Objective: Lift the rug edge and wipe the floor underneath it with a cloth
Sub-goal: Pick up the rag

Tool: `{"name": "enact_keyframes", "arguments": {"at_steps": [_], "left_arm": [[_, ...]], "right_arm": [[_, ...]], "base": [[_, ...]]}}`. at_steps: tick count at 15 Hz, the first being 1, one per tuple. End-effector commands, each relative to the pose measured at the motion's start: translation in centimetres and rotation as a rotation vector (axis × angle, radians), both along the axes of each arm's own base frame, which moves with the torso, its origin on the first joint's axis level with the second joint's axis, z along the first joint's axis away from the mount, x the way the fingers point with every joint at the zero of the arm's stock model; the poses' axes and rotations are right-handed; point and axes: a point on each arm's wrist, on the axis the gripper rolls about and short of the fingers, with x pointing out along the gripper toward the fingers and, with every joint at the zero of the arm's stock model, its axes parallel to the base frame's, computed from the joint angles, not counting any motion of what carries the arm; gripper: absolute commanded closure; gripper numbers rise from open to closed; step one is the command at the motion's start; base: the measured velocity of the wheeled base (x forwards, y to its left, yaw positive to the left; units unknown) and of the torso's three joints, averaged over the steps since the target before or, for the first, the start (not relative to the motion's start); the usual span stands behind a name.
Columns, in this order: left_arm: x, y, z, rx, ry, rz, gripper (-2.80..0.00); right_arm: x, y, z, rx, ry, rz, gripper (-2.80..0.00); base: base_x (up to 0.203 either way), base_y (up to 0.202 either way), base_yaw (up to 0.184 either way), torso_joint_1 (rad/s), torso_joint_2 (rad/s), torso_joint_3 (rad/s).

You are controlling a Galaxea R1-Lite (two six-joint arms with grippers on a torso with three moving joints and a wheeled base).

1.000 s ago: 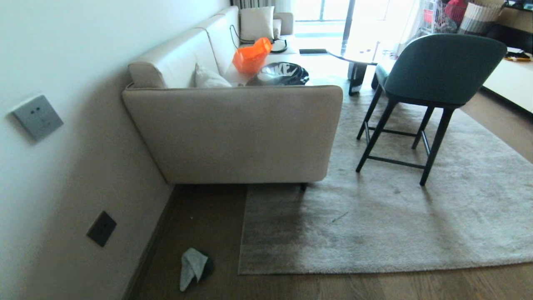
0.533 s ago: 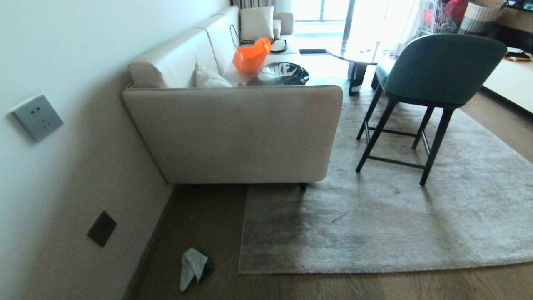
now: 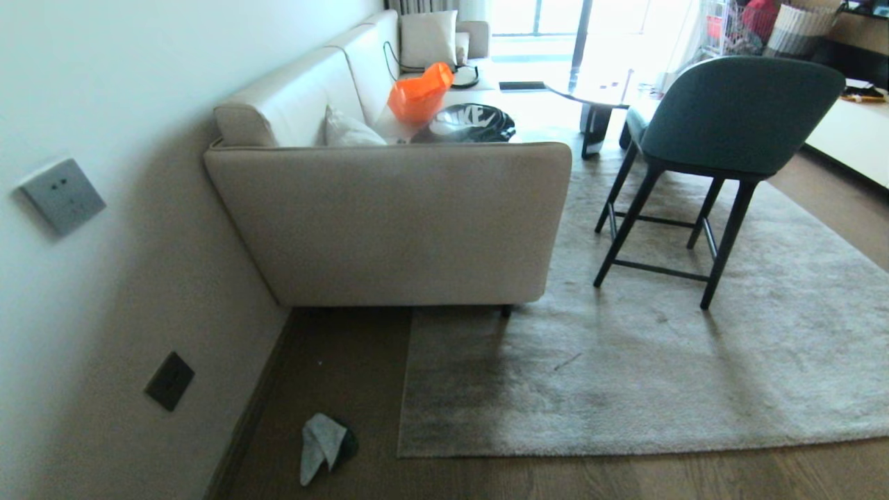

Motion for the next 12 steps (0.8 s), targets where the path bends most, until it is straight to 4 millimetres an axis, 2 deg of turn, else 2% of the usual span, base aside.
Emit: {"name": "enact_keyframes", "arguments": {"at_steps": [1, 5, 12], "left_arm": [[0.00, 0.00, 0.00, -0.002, -0.001, 0.001, 0.00], [0.00, 0.00, 0.00, -0.002, -0.001, -0.001, 0.00], [0.00, 0.00, -0.01, -0.002, 0.000, 0.001, 0.00]], "right_arm": [[0.01, 0.00, 0.01, 0.000, 0.001, 0.000, 0.00], [0.01, 0.00, 0.01, 0.000, 0.001, 0.000, 0.00], [0.01, 0.00, 0.01, 0.000, 0.001, 0.000, 0.00]], "base": [[0.000, 0.000, 0.000, 0.000, 0.00, 0.000], [0.000, 0.000, 0.000, 0.000, 0.00, -0.033], [0.000, 0.000, 0.000, 0.002, 0.00, -0.180]]}}
